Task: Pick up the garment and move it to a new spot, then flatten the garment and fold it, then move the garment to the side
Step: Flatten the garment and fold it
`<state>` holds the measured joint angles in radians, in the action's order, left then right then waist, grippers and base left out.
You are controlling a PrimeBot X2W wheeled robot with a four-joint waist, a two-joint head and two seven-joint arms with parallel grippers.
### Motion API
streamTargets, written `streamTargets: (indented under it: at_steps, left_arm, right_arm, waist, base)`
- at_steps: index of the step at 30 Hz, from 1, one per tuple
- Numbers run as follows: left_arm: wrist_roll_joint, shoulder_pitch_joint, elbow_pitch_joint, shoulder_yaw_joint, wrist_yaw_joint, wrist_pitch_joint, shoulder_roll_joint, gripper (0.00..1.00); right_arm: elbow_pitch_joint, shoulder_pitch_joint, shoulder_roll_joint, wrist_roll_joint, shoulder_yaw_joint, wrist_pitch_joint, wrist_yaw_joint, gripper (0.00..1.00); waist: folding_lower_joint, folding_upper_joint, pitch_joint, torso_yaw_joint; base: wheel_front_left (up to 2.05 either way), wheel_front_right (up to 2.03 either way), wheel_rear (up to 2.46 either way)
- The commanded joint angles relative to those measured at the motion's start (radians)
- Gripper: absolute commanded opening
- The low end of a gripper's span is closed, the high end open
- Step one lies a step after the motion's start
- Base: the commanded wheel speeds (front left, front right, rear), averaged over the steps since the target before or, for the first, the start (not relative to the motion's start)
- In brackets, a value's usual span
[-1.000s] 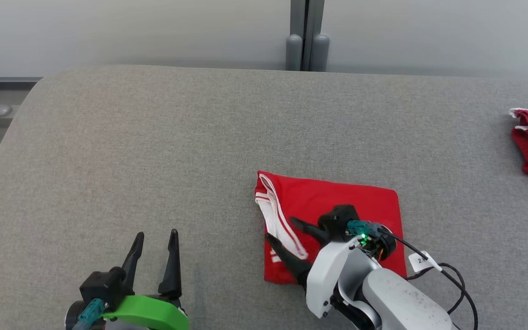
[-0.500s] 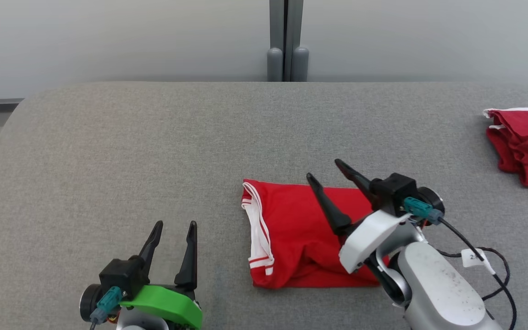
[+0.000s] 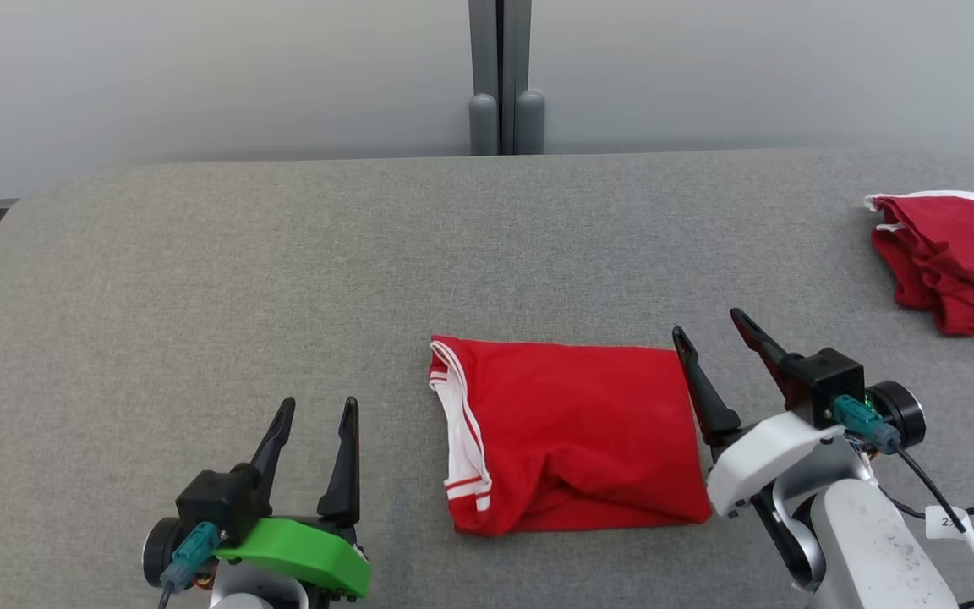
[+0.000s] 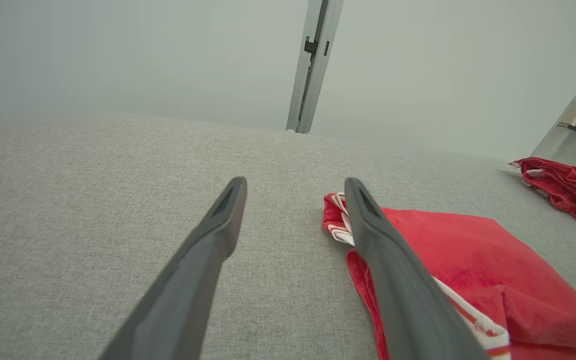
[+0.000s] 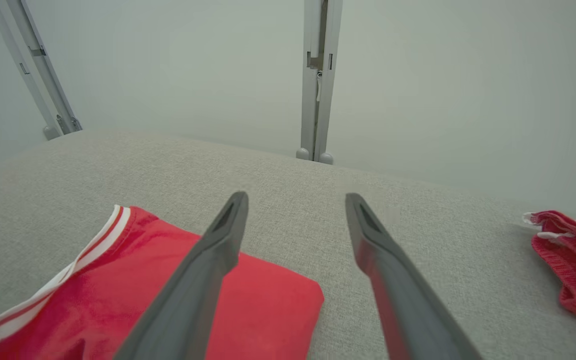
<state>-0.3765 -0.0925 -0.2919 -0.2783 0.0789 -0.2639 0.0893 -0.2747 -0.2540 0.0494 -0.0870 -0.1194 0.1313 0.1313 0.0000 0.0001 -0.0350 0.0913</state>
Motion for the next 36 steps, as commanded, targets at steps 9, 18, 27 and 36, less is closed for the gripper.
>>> streamTargets:
  at_steps: [9,18,27,36]
  left_arm:
    - [-0.007,0.014,0.014,0.024,-0.002,0.0,-0.005,1.0]
    - [0.0,-0.007,0.014,0.035,0.002,0.0,-0.012,1.0]
    - [0.005,0.004,0.012,0.055,0.006,0.0,-0.02,1.0]
    - [0.01,0.011,0.012,0.065,0.009,0.0,-0.027,1.0]
  right_arm:
    - [-0.108,-0.015,0.003,0.002,-0.13,0.014,-0.001,0.0]
    - [-0.374,-0.127,0.003,-0.051,-0.326,0.058,-0.001,0.0]
    - [-0.496,-0.162,0.027,-0.121,-0.587,0.096,-0.001,0.0]
    - [-0.458,-0.19,0.056,-0.207,-0.695,0.115,-0.001,0.0]
  waist:
    - [0.0,-0.0001,-0.024,0.041]
    - [0.0,-0.0001,-0.049,0.088]
    - [0.0,-0.0001,-0.051,0.089]
    - [0.0,-0.0001,-0.051,0.066]
  base:
    - [0.0,0.0,0.0]
    - [0.0,0.0,0.0]
    - [0.0,0.0,0.0]
    - [0.0,0.0,0.0]
